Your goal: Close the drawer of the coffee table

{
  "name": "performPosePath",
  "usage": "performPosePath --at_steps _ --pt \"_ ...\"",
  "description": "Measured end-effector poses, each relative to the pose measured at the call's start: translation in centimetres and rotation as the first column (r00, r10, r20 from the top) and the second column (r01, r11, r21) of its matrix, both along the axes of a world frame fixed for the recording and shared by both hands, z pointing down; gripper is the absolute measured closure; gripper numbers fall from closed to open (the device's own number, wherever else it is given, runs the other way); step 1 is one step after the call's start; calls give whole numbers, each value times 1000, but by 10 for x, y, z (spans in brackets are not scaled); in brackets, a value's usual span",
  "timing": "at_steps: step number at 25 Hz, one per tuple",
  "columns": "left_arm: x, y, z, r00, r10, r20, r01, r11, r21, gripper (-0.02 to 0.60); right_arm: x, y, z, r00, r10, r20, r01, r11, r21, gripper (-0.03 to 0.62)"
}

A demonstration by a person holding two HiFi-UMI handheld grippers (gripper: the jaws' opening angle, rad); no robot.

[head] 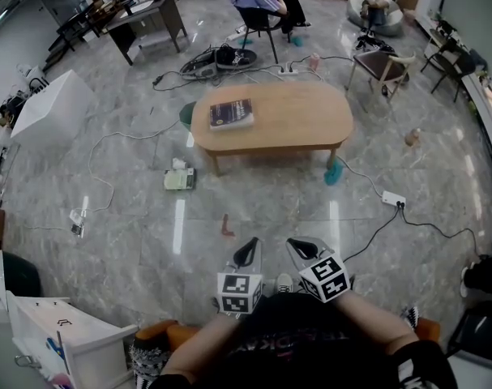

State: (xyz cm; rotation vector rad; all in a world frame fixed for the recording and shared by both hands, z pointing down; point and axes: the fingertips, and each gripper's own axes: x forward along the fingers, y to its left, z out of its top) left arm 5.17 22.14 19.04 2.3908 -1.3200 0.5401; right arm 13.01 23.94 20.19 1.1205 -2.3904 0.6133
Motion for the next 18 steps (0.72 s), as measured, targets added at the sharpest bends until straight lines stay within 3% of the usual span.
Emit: performPosePath --at_steps 18 --pt "-10 5 -6 1000 13 6 -13 1000 5 577 -19 7 0 1000 -17 3 17 1000 -2 592"
